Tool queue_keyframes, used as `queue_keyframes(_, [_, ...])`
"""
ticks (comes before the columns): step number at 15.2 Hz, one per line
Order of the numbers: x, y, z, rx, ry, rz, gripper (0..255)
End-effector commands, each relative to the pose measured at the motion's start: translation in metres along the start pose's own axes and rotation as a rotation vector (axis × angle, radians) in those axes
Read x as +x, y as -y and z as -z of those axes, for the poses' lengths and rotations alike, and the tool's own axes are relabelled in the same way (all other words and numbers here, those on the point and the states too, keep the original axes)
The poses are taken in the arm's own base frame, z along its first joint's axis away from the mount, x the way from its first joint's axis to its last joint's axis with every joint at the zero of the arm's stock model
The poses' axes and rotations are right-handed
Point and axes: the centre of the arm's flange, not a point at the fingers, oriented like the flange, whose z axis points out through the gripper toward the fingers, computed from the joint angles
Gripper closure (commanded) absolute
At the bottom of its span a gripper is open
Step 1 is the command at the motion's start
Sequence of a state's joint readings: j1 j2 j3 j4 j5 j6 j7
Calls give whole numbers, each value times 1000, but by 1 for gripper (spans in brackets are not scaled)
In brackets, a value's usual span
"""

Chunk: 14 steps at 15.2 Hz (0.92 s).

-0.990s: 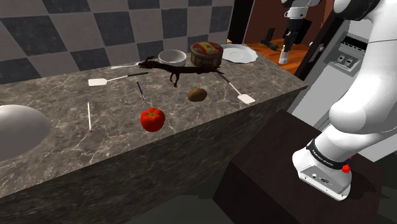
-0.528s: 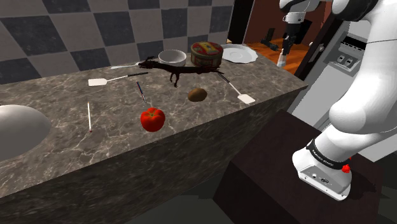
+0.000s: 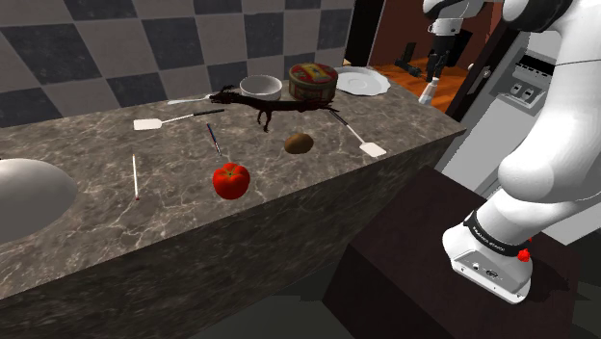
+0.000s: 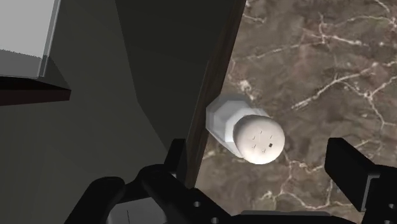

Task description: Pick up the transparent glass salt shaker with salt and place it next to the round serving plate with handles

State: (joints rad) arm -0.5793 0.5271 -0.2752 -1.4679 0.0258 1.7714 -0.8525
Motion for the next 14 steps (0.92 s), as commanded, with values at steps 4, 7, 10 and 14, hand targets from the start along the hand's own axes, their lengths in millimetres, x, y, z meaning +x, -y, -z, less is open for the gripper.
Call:
queue_keyframes(4, [0, 0, 26, 0, 0, 0, 0])
queue_keyframes(7, [0, 0, 50, 0, 0, 0, 0])
queue_keyframes(10, [0, 0, 50, 0, 0, 0, 0])
queue_keyframes(14, [0, 0, 50, 0, 0, 0, 0])
